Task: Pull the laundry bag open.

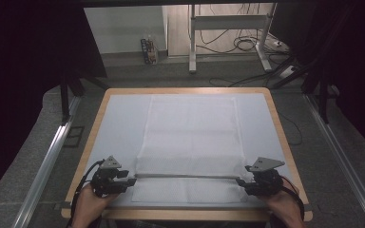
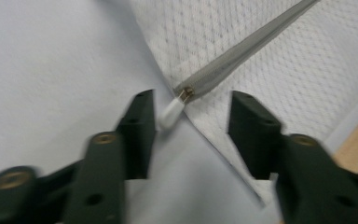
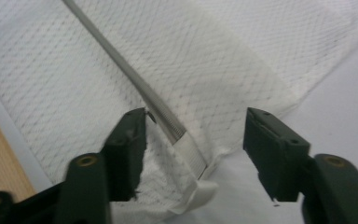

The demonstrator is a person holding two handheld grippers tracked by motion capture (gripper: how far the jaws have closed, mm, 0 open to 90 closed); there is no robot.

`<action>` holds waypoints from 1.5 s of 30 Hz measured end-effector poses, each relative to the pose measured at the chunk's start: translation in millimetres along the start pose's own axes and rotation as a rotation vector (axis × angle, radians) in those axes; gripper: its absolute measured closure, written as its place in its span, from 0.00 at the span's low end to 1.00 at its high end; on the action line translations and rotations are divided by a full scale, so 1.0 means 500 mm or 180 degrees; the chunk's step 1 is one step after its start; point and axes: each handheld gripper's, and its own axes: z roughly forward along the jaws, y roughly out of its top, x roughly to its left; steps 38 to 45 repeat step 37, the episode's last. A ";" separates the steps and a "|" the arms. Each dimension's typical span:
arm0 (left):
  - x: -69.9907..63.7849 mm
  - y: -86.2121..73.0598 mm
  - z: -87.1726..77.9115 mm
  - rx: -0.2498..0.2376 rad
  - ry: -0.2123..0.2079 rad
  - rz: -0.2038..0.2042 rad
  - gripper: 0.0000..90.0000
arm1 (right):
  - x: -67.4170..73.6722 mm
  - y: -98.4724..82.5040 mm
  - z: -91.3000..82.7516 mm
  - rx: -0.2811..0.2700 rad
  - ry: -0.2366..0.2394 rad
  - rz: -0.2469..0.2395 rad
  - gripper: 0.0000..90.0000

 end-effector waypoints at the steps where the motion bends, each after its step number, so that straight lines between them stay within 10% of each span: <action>1: -0.003 0.000 -0.001 -0.0026 0.0047 0.0030 0.46 | -0.001 0.001 -0.001 -0.0024 -0.0006 0.0014 0.36; 8: -0.013 -0.009 -0.019 -0.0198 0.0270 0.0171 0.23 | -0.004 0.001 -0.011 -0.0088 -0.0057 0.0073 0.19; 18: -0.002 -0.053 -0.052 -0.0342 0.0381 -0.0042 0.03 | -0.015 -0.016 -0.033 -0.0169 -0.0077 0.0227 0.06; 32: 0.021 -0.078 -0.046 -0.0369 0.0510 -0.0222 0.00 | -0.033 -0.078 -0.045 -0.0080 -0.0014 0.0546 0.01; 45: 0.017 -0.073 -0.040 -0.0279 0.0554 -0.0157 0.02 | -0.035 -0.079 -0.041 -0.0041 0.0005 0.0531 0.01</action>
